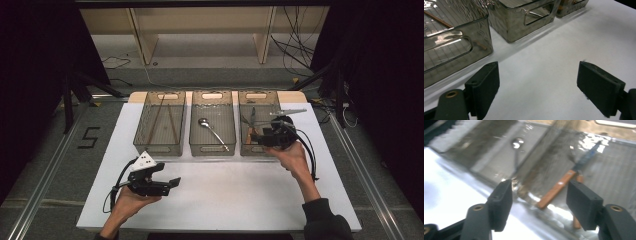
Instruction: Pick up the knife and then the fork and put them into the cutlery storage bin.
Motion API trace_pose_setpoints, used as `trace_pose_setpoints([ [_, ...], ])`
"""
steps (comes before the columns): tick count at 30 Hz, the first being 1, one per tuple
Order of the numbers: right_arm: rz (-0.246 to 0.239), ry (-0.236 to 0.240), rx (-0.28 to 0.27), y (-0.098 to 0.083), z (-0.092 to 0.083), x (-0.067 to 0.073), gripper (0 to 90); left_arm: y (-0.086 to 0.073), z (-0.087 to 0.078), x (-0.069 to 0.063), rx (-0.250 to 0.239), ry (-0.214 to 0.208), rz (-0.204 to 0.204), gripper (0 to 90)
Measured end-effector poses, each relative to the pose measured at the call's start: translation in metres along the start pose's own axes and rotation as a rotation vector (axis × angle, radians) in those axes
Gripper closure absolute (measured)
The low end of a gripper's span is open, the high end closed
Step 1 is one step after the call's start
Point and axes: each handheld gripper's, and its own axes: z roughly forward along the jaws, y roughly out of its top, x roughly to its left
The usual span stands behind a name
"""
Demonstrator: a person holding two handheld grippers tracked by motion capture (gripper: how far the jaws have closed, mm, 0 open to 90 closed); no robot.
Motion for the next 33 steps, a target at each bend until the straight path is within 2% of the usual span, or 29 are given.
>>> trace_pose_setpoints([
  [5,-0.036,0.078,-0.047,-0.024,-0.013,0.022,32.5,-0.001,0.0,-0.001,0.003,-0.007,-0.001,17.7],
  [13,-0.075,0.128,-0.123,-0.053,-0.03,0.044,28.5,-0.004,0.002,0.0,-0.004,-0.013,-0.016,17.4],
  [26,-0.09,0.177,-0.187,-0.092,-0.044,0.056,25.9,-0.01,0.002,-0.002,-0.012,-0.023,-0.011,17.4],
  [33,-0.088,0.179,-0.197,-0.109,-0.045,0.057,24.1,-0.013,0.001,-0.003,-0.015,-0.035,-0.014,17.3],
])
